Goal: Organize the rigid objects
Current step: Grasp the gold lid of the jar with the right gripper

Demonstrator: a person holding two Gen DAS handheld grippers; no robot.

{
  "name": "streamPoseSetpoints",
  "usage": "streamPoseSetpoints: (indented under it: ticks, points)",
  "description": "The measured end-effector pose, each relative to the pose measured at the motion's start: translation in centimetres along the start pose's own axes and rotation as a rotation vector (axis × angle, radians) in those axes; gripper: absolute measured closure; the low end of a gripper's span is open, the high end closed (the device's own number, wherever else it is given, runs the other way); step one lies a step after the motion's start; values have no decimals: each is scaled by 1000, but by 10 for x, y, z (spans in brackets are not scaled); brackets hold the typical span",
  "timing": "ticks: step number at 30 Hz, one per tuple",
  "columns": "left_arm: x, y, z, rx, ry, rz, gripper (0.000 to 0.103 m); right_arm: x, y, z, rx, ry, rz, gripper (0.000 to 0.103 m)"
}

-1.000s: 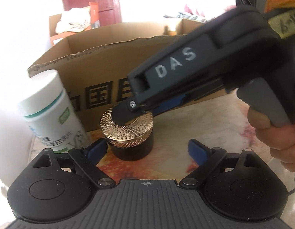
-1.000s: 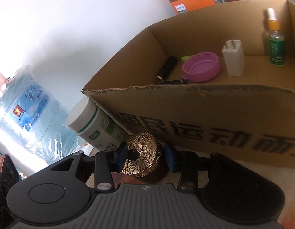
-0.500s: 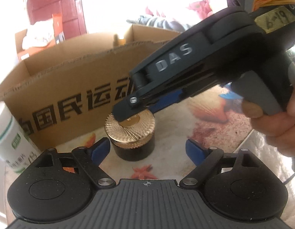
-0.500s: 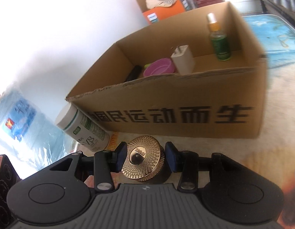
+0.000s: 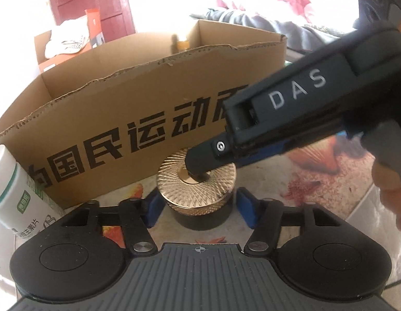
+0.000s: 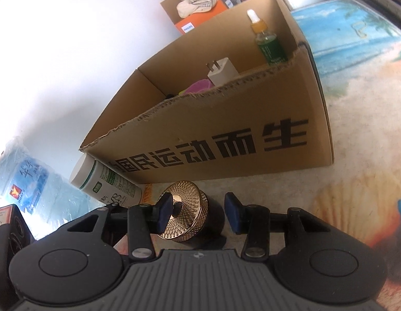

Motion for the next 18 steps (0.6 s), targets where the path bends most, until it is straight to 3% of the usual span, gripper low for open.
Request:
streamPoseSetpoints:
  ticks: [18]
  points:
    - [10, 26, -12, -61, -28, 16, 44, 11, -1, 14, 17, -27, -32, 57]
Point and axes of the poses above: each gripper's, at about its wrist camera, not at the fingertips, and z roughly against the way its jaws point, x to its right, y to its top, the point moved 4 cm from there along -z, roughly the way its jaws point, and after that the axes turned 10 degrees about -x, right-handed, at the moved point
